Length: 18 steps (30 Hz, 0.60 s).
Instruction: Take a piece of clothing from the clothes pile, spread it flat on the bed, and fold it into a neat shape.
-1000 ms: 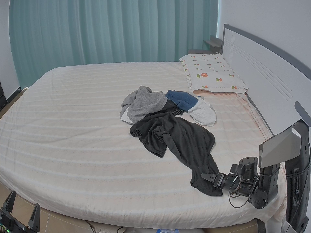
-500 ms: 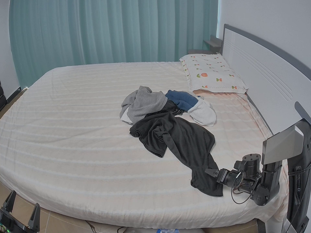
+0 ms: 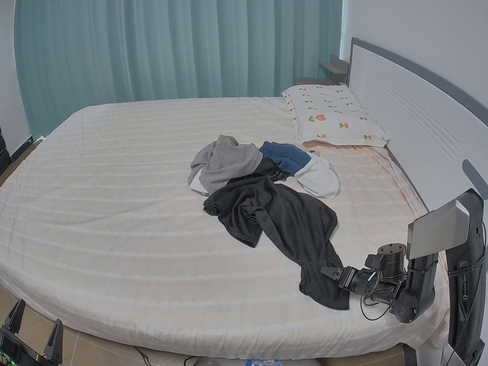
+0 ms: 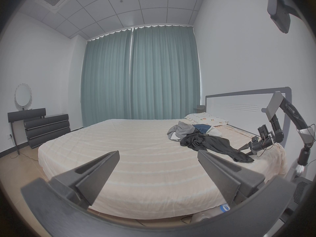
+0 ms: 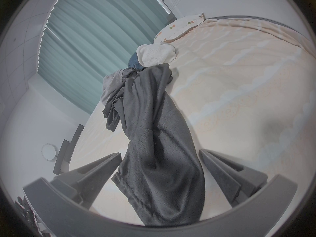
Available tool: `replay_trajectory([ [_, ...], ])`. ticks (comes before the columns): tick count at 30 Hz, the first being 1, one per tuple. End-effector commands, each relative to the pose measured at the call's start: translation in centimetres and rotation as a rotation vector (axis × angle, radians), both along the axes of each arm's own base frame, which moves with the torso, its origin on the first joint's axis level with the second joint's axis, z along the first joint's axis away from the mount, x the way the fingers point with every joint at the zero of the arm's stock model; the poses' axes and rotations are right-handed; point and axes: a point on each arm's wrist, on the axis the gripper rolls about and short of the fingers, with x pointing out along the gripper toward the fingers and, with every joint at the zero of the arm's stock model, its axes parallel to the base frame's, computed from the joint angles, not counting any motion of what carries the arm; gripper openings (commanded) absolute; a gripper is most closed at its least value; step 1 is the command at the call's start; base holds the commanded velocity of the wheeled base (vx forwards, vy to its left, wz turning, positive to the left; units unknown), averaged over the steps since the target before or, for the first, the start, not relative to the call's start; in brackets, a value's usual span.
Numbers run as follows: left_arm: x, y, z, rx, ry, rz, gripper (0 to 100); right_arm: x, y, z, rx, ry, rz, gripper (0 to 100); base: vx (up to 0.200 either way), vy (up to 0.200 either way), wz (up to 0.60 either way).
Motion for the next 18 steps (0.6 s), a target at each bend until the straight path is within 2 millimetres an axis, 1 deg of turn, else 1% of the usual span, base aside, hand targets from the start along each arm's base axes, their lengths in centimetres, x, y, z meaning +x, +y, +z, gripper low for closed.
replay_trajectory([
  [1, 0.0, 0.0, -0.5, 0.0, 0.0, 0.001, 100, 0.1, 0.6, -0.6, -0.002, 0.011, 0.021, 0, 0.0, 0.0, 0.0],
  [4, 0.0, 0.0, -0.5, 0.001, 0.0, 0.0, 100, 0.5, 1.3, -0.8, -0.001, 0.008, 0.037, 0, 0.0, 0.0, 0.0],
  [7, 0.0, 0.0, -0.5, 0.0, -0.001, 0.0, 100, 0.5, 1.4, -0.7, 0.003, 0.001, 0.04, 0, 0.0, 0.0, 0.0],
  [11, 0.0, 0.0, -0.5, -0.003, -0.001, 0.003, 100, 0.7, 1.3, 0.1, 0.032, -0.021, 0.027, 0, 0.0, 0.0, 0.0],
  [15, 0.0, 0.0, -0.5, -0.008, -0.001, 0.003, 100, 0.6, 1.2, 3.7, 0.164, -0.085, -0.02, 0, 0.0, 0.0, 0.0],
  [16, 0.0, 0.0, -0.5, -0.008, -0.001, 0.002, 100, 0.5, 1.2, 4.2, 0.183, -0.093, -0.017, 0, 0.0, 0.0, 0.0],
  [17, 0.0, 0.0, -0.5, 0.001, 0.0, 0.0, 100, 0.3, 1.2, 5.9, 0.236, -0.119, 0.008, 0, 0.0, 0.0, 0.0],
  [18, 0.0, 0.0, -0.5, 0.004, 0.0, -0.003, 100, 0.3, 1.3, 6.6, 0.26, -0.131, 0.024, 0, 0.0, 0.0, 0.0],
])
